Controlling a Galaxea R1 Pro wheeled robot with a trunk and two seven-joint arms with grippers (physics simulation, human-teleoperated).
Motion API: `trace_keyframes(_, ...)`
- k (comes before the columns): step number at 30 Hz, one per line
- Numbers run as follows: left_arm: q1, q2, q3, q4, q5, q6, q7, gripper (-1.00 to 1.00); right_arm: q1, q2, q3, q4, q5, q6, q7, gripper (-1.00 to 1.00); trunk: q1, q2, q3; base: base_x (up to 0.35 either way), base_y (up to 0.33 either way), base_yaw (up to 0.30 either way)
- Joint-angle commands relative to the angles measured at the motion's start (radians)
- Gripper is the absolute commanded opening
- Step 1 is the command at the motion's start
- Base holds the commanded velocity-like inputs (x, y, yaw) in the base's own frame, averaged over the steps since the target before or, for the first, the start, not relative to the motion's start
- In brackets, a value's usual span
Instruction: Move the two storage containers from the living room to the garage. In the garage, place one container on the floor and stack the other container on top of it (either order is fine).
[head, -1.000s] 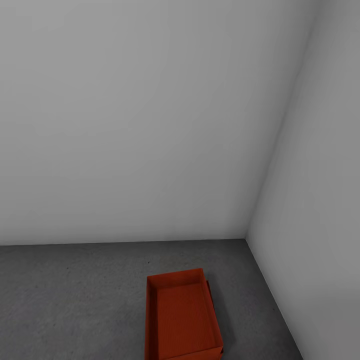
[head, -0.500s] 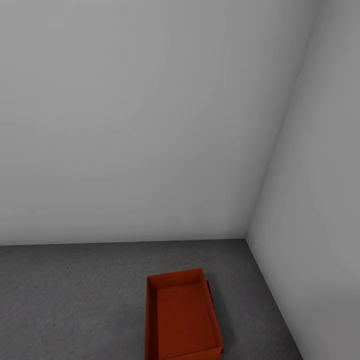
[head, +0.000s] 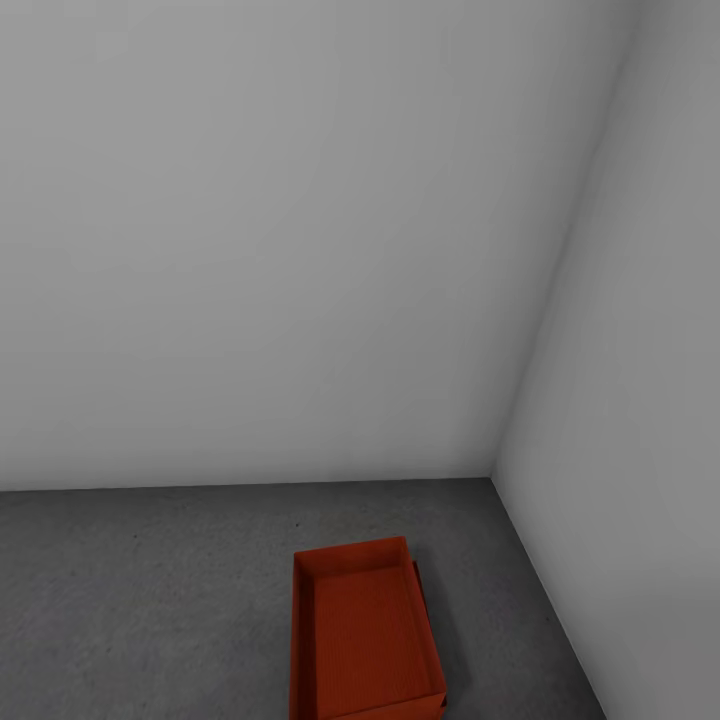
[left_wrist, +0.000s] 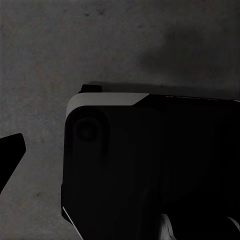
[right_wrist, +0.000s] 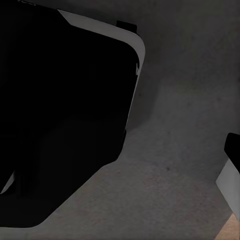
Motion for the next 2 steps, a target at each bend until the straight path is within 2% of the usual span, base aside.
trace_keyframes(1, -0.001, -0.001, 0.008, 0.001, -0.009, -0.004, 0.003, 1.0, -0.001, 0.0, 0.004, 0.001, 0.005, 0.002, 0.001, 1.0, 0.001, -0.002, -0.002, 0.0, 0.0, 0.0)
trace_keyframes(2, -0.001, -0.001, 0.008, 0.001, -0.009, -0.004, 0.003, 1.0, -0.001, 0.0, 0.004, 0.001, 0.004, 0.002, 0.001, 1.0, 0.001, -0.002, -0.002, 0.0, 0.0, 0.0)
